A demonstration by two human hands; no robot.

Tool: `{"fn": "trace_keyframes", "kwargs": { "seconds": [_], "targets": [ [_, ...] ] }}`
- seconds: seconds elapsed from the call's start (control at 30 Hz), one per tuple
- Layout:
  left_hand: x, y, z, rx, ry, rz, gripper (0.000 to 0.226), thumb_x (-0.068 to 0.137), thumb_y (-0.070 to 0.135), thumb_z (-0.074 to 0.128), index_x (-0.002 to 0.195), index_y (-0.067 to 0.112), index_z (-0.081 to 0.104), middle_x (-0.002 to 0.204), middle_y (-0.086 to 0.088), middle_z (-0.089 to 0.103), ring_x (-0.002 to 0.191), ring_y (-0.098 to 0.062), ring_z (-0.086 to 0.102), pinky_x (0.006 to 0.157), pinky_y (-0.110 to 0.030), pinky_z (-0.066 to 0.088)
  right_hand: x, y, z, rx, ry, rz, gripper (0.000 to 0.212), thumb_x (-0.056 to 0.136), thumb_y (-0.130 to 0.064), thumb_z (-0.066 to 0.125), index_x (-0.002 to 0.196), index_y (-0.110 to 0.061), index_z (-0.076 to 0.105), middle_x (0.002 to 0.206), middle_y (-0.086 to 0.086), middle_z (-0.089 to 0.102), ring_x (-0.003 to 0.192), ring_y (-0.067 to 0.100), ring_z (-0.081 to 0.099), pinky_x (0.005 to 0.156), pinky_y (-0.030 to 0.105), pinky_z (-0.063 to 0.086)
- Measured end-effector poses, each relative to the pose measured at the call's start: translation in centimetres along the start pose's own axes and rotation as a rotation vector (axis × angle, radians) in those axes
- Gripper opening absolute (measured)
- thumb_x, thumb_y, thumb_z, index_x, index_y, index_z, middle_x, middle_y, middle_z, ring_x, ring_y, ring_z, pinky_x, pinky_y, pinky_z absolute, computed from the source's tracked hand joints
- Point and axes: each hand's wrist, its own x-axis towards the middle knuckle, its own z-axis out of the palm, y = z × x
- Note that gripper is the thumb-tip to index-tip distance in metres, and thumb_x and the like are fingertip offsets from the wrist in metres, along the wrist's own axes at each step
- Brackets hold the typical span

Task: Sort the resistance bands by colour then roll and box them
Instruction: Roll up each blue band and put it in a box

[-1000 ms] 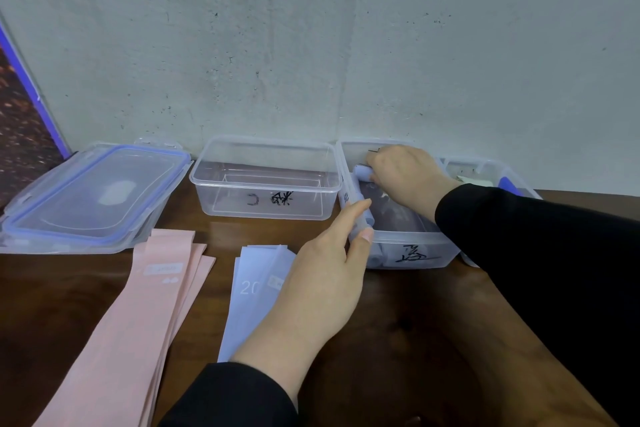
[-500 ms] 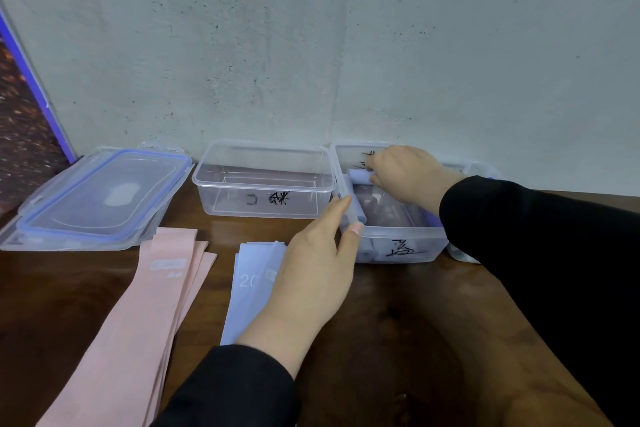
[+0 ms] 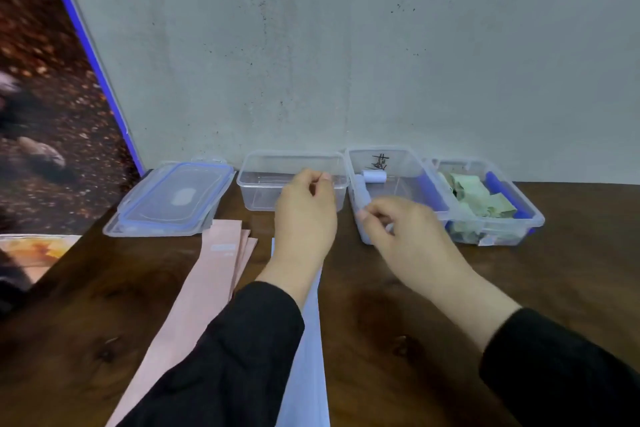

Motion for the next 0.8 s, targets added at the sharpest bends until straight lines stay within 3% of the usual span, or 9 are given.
{"fn": "trace_keyframes", "kwargs": {
  "seconds": [0.1, 0.2, 0.27, 0.37, 0.47, 0.63, 0.73, 0.8],
  "targets": [
    [-1.2, 0.0, -3.3, 0.124, -0.086, -0.047, 0.02, 0.102, 0.024, 0.048, 0.095, 0.02, 0.066, 0.088, -0.003, 0.07, 0.084, -0.027, 0.066, 0.078, -0.041, 0.054, -3.9, -0.5, 3.4, 0.093, -0.123, 0.026, 0.013, 0.099, -0.034, 0.06, 0.106, -0.031, 0.07, 0.099, -0.016, 0.066, 0.095, 0.002, 0.06, 0.083, 0.023, 0.049],
    [-3.8, -2.1, -6.1, 0.478, -0.207, -0.033, 0.024, 0.103, 0.02, 0.045, 0.116, 0.026, 0.064, 0.103, 0.003, 0.069, 0.091, -0.017, 0.064, 0.078, -0.03, 0.052, -5.9, -1.0, 5.8, 0.132, -0.155, 0.084, 0.032, 0.1, -0.042, 0.057, 0.131, -0.034, 0.062, 0.124, -0.023, 0.059, 0.115, -0.003, 0.055, 0.096, 0.017, 0.045],
    [-5.5, -4.0, -7.2, 0.678, -0.245, 0.018, 0.033, 0.103, 0.019, 0.046, 0.133, 0.028, 0.058, 0.121, 0.003, 0.065, 0.106, -0.014, 0.062, 0.085, -0.022, 0.046, -6.1, -1.3, 6.5, 0.117, -0.162, 0.121, 0.046, 0.101, -0.044, 0.055, 0.145, -0.031, 0.052, 0.142, -0.02, 0.051, 0.131, 0.001, 0.047, 0.109, 0.021, 0.04],
    [-6.8, -5.8, -7.8, 0.729, -0.299, 0.031, 0.043, 0.102, 0.028, 0.05, 0.145, 0.027, 0.049, 0.144, 0.007, 0.053, 0.128, -0.012, 0.05, 0.103, -0.023, 0.039, -5.2, -1.1, 7.0, 0.08, -0.162, 0.158, 0.054, 0.104, -0.038, 0.053, 0.154, -0.024, 0.04, 0.156, -0.011, 0.042, 0.144, 0.009, 0.037, 0.118, 0.024, 0.028],
    [-6.8, -6.5, -7.9, 0.749, -0.373, 0.065, 0.047, 0.1, 0.036, 0.055, 0.146, 0.027, 0.048, 0.147, 0.006, 0.05, 0.131, -0.014, 0.048, 0.108, -0.029, 0.039, -3.9, -0.8, 7.9, 0.02, -0.172, 0.157, 0.052, 0.107, -0.031, 0.048, 0.157, -0.019, 0.036, 0.161, -0.003, 0.038, 0.149, 0.015, 0.033, 0.122, 0.034, 0.026],
    [-6.8, -7.1, -7.9, 0.728, -0.349, 0.108, 0.048, 0.1, 0.037, 0.056, 0.146, 0.029, 0.047, 0.146, 0.007, 0.049, 0.132, -0.013, 0.045, 0.11, -0.03, 0.036, -2.0, -0.6, 9.9, -0.12, -0.191, 0.103, 0.051, 0.107, -0.022, 0.044, 0.157, -0.019, 0.036, 0.157, -0.002, 0.042, 0.143, 0.02, 0.039, 0.115, 0.038, 0.031],
    [-6.7, -7.3, -7.9, 0.737, -0.345, 0.124, 0.053, 0.099, 0.038, 0.056, 0.149, 0.03, 0.042, 0.147, 0.007, 0.048, 0.132, -0.013, 0.045, 0.109, -0.029, 0.036, -1.7, -0.3, 10.5, -0.051, -0.097, 0.099, 0.045, 0.103, -0.015, 0.054, 0.147, -0.014, 0.051, 0.129, 0.001, 0.057, 0.118, 0.022, 0.053, 0.103, 0.037, 0.043],
    [-6.5, -7.4, -7.9, 0.742, -0.339, 0.127, 0.056, 0.098, 0.038, 0.057, 0.151, 0.029, 0.039, 0.143, 0.006, 0.052, 0.128, -0.014, 0.048, 0.106, -0.03, 0.039, -1.8, -0.2, 10.4, 0.006, -0.046, 0.094, 0.029, 0.099, -0.01, 0.059, 0.127, -0.012, 0.067, 0.108, -0.002, 0.056, 0.099, 0.015, 0.054, 0.089, 0.026, 0.044]
  ]
}}
